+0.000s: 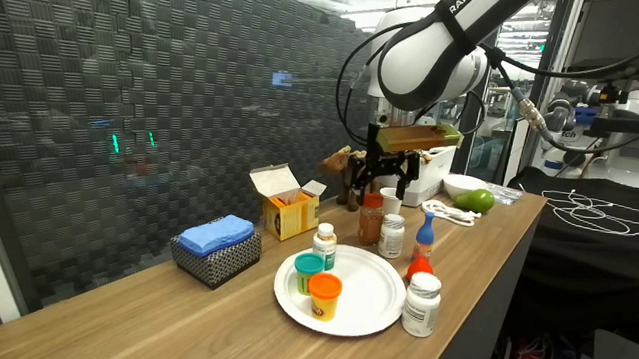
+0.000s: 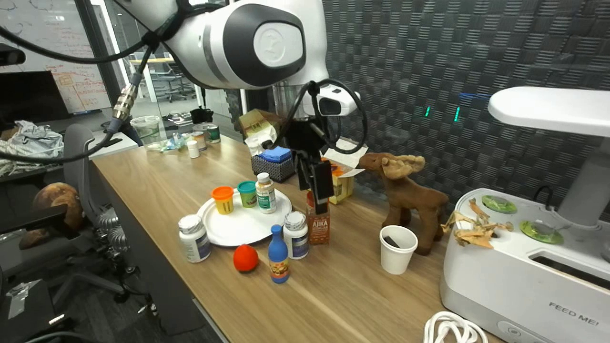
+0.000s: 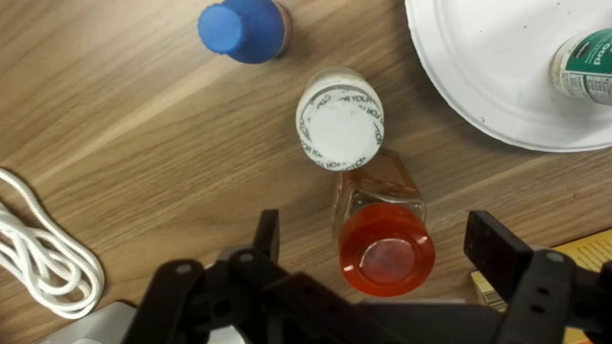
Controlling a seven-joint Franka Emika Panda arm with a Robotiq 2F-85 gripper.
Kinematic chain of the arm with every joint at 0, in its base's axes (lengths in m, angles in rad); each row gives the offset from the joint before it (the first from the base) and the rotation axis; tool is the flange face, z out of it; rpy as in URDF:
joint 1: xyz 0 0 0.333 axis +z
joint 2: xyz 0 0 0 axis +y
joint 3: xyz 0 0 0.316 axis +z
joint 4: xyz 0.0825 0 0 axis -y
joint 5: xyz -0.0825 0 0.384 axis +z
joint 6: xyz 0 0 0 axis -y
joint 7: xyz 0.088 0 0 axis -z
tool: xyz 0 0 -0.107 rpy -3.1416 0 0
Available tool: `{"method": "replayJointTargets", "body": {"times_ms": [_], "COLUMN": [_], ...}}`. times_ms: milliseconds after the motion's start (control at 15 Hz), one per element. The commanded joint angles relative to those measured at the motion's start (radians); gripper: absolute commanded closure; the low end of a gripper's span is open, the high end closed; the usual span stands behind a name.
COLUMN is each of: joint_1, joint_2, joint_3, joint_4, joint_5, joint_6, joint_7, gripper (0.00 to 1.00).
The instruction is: Pick up all the objects surrounding the white plate and arrange them on the plate
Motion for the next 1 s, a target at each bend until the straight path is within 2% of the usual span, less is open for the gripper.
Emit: {"method": "replayJointTargets", "body": {"times_ms": [0, 133, 200, 267, 400, 467, 800, 933], "joint_1": [-0.011, -0.017, -0.017, -0.015, -0.01, -0.007, 0.0, 0.002], "joint_2": [0.021, 0.02, 0.019, 0.019, 0.019, 0.019, 0.028, 0.024], "joint_3": [-0.005, -0.001, -0.001, -0.002, -0.003, -0.004, -0.003, -0.004], "joint_4": [0.033, 0.034, 0.036, 0.037, 0.043, 0.047, 0.055, 0.048], "joint_5": [0.07, 0.101, 0.11, 0.113, 0.115, 0.113, 0.108, 0.107], "joint_6": [-0.002, -0.001, 0.0, 0.0, -0.001, -0.002, -0.009, 0.001], "joint_7": [-0.063, -0.08, -0.085, -0.086, -0.084, -0.081, -0.075, -0.068], "gripper": [0.0, 0.0, 0.05, 0.26, 0.3, 0.36, 0.76, 0.76]}}
